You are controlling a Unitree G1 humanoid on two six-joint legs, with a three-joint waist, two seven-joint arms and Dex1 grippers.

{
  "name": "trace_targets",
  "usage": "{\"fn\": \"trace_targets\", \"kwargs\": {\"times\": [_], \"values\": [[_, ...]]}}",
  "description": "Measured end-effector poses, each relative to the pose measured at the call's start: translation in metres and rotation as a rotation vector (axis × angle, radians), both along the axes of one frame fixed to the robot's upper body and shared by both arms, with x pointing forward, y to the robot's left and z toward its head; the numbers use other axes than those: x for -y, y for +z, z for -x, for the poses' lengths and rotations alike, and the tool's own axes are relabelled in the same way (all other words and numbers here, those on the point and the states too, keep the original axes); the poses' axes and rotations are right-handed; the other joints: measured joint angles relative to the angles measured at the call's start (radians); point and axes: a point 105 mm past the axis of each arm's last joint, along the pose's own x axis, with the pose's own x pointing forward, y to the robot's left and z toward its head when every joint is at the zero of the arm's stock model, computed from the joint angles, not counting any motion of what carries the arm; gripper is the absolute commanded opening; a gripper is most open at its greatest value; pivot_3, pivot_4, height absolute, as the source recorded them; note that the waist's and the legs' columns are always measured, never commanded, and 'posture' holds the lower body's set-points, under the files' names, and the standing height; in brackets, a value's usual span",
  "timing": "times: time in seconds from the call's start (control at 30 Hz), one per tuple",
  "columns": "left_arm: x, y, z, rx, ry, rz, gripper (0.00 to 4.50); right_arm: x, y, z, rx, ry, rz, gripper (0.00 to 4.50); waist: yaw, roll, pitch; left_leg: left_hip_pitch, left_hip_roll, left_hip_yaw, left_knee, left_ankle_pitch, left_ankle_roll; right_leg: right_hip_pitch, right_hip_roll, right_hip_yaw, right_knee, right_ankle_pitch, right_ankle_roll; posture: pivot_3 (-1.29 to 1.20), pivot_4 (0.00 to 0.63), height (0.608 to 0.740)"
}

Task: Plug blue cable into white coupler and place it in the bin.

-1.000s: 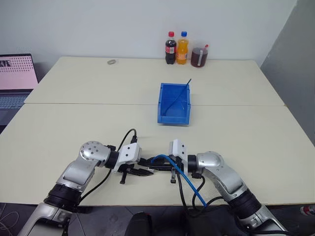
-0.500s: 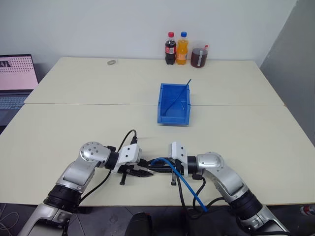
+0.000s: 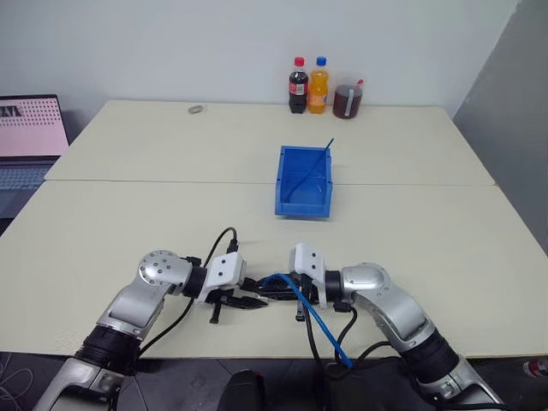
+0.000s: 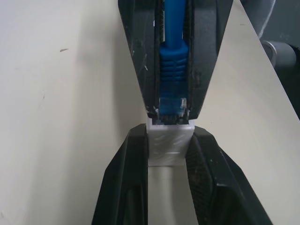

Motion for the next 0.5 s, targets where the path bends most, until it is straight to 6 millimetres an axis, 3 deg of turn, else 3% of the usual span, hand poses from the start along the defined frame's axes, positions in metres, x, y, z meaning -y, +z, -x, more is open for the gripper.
{"fn": "trace_targets", "kwargs": {"times": [0.13, 0.27, 0.43, 0.5], "values": [[-0.026, 0.003, -0.001, -0.011, 0.138, -0.003, 2.60, 0.014, 0.010, -0.007, -0.005, -0.062, -0.003, 0.11, -0.001, -0.001, 0.001, -0.001, 0.001, -0.001, 0.000, 0.000, 0.000, -0.001, 0.000, 0.000, 0.000, 0.000, 0.000, 0.00, 0.150, 0.740], [-0.045, 0.027, -0.003, 0.018, 0.288, 0.047, 3.36, 0.031, 0.041, -0.024, -0.012, -0.192, -0.092, 0.11, 0.000, -0.001, 0.005, -0.001, 0.001, -0.002, 0.000, 0.000, 0.000, -0.001, -0.002, 0.000, 0.000, 0.000, 0.000, 0.00, 0.150, 0.740], [-0.039, 0.070, -0.027, 0.114, 0.416, 0.171, 4.49, 0.050, 0.094, -0.063, -0.024, -0.403, -0.267, 0.11, 0.003, -0.002, 0.006, -0.002, 0.000, -0.003, 0.000, 0.000, 0.000, 0.000, -0.001, -0.002, 0.001, 0.001, 0.001, 0.00, 0.150, 0.740], [-0.031, 0.090, -0.037, 0.184, 0.427, 0.200, 4.50, 0.059, 0.114, -0.084, -0.022, -0.509, -0.322, 0.11, 0.002, -0.003, 0.007, -0.002, -0.001, -0.001, 0.000, 0.000, 0.000, 0.000, -0.001, -0.001, 0.000, 0.002, 0.002, 0.00, 0.150, 0.740]]}}
